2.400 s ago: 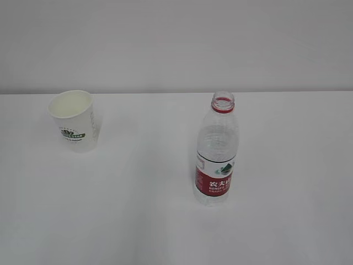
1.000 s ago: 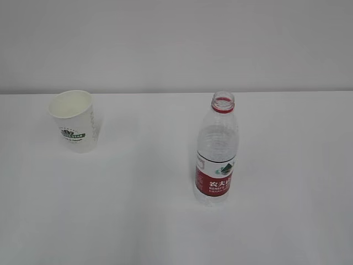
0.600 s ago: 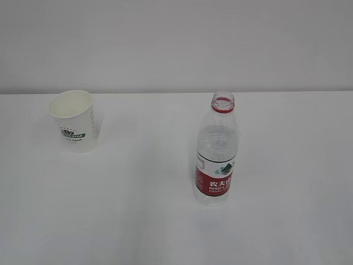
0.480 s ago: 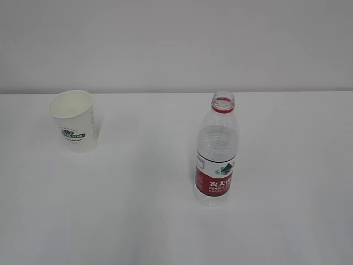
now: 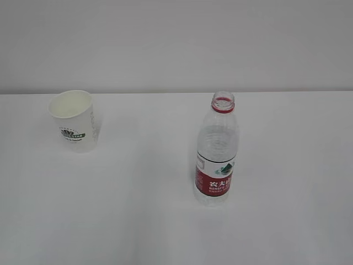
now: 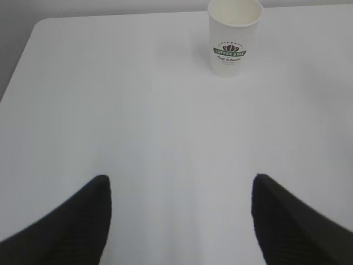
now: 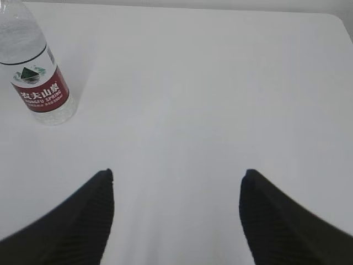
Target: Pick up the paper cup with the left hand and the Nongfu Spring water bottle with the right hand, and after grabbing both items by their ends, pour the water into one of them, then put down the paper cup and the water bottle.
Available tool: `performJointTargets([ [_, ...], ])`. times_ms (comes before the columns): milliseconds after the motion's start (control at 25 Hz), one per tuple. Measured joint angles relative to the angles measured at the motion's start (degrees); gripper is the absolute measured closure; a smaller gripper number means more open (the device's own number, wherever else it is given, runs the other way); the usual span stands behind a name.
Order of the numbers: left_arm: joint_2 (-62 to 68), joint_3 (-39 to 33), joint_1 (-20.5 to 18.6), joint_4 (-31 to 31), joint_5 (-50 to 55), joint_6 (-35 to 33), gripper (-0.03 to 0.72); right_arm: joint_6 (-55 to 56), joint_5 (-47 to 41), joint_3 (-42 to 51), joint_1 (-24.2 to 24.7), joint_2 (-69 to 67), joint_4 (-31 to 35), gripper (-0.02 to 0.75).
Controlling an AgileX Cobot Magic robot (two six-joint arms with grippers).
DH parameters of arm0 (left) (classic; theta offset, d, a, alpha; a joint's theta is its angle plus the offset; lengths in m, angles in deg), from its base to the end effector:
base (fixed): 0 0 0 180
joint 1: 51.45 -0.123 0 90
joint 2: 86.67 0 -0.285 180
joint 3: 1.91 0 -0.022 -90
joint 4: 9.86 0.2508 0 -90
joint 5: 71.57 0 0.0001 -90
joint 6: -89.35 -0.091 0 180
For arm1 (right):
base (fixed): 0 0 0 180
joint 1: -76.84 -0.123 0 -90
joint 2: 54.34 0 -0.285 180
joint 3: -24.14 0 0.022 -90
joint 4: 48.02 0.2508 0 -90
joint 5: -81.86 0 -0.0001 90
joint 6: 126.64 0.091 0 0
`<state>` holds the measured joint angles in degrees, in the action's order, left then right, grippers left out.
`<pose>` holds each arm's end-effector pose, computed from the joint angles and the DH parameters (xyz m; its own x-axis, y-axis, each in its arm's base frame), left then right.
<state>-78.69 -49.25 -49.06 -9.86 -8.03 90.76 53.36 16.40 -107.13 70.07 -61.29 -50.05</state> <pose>-0.0089 0.0004 0.2794 -0.4831 -0.0045 -0.8755 0.0298 0.9993 -0.0216 -0.0099 -0.0041 0.2700 -0.5119 -0.0756 -0.8557 -0.0980 0.9948 -0.0293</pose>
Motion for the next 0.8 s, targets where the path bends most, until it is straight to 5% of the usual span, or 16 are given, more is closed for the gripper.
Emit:
performJointTargets([
  [800,0.0,1.4,0.0,0.0,-13.7,0.0,0.126,0.0,9.1,-1.2,0.0,0.0,0.0,0.203],
])
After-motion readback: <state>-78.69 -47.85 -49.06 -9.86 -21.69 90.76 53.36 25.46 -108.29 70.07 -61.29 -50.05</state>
